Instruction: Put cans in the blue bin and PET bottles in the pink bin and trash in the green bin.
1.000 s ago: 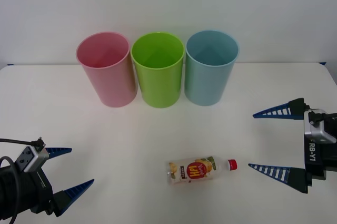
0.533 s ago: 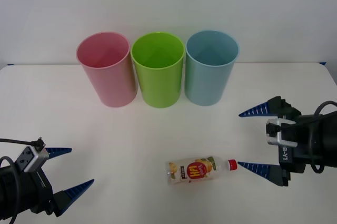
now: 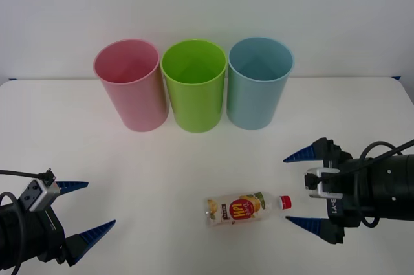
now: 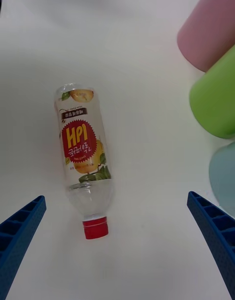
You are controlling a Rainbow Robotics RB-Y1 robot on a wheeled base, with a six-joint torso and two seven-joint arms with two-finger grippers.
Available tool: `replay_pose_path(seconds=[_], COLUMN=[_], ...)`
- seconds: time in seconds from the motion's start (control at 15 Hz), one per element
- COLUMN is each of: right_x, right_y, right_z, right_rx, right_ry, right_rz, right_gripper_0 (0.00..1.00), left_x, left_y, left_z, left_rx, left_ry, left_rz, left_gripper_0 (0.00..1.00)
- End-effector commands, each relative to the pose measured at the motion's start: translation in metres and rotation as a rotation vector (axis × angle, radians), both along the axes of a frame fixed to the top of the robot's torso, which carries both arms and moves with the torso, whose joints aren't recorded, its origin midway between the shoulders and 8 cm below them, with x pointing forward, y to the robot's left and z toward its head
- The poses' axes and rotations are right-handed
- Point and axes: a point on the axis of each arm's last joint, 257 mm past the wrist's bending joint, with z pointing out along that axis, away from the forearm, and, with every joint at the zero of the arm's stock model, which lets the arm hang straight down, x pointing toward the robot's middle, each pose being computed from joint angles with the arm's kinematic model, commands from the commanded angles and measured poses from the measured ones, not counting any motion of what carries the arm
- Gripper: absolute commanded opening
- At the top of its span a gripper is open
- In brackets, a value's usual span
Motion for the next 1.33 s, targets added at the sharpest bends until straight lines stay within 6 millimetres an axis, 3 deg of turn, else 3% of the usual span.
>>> replay_pose_path(seconds=[0.07,0.53,1.0,1.33], right_x=[-0.001,0.001,0.021,0.024], right_y=[0.003,0.031,0.059,0.075], right_z=[-0.013,-0.042,-0.072,-0.094], right_rx=[-0.019,-0.017,-0.019,-0.030], right_ry=[0.015,0.034,0.030,0.055], right_rz=[-0.002,-0.007,0.012,0.021], right_gripper_0=[1.00,1.00,1.00,1.00], left_x=[0.000,0.000,0.000,0.000], left_y=[0.000,0.000,0.000,0.000], left_z=[0.000,0.000,0.000,0.000], left_rx=[0.000,0.000,0.000,0.000], left_ry=[0.000,0.000,0.000,0.000], left_rz=[0.000,0.000,0.000,0.000], left_gripper_0=[1.00,1.00,1.00,1.00])
